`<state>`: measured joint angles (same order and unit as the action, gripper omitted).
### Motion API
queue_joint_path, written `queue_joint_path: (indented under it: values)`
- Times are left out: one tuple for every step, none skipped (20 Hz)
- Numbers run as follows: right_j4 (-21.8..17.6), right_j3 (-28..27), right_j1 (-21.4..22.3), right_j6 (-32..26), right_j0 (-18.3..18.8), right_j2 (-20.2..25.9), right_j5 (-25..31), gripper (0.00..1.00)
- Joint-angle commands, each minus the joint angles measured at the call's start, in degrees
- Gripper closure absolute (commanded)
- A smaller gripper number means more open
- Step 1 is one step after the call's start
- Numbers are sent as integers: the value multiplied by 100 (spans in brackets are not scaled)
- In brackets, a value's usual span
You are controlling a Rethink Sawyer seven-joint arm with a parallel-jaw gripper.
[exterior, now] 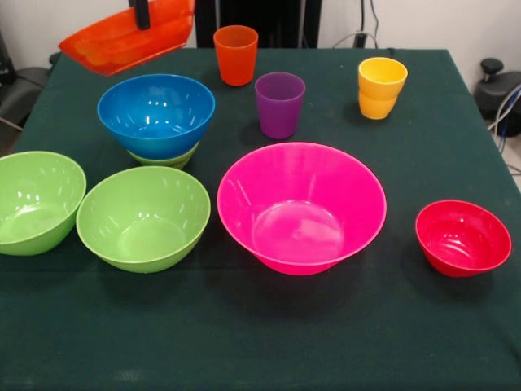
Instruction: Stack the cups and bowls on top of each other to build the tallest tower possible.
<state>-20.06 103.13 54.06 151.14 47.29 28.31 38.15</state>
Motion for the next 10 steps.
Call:
queue_joint_path:
  values:
    - [-395,-231,-317,-1227,-233,251,454,100]
    - [-373,-236,-321,-1203,-241,256,469,100]
    - [-382,-259,-321,-1201,-257,252,486,100]
    - [-387,-299,-330,-1220,-269,254,537,100]
    - [-397,-345,-340,-1243,-287,253,598,100]
    - [-397,-366,-355,-1224,-308,246,605,100]
    - [-398,-387,-369,-1205,-328,240,613,100]
    - [-394,-400,-386,-1196,-336,237,610,100]
    - [-404,-414,-401,-1191,-350,233,598,100]
    - [-400,-430,-410,-1184,-359,228,608,100]
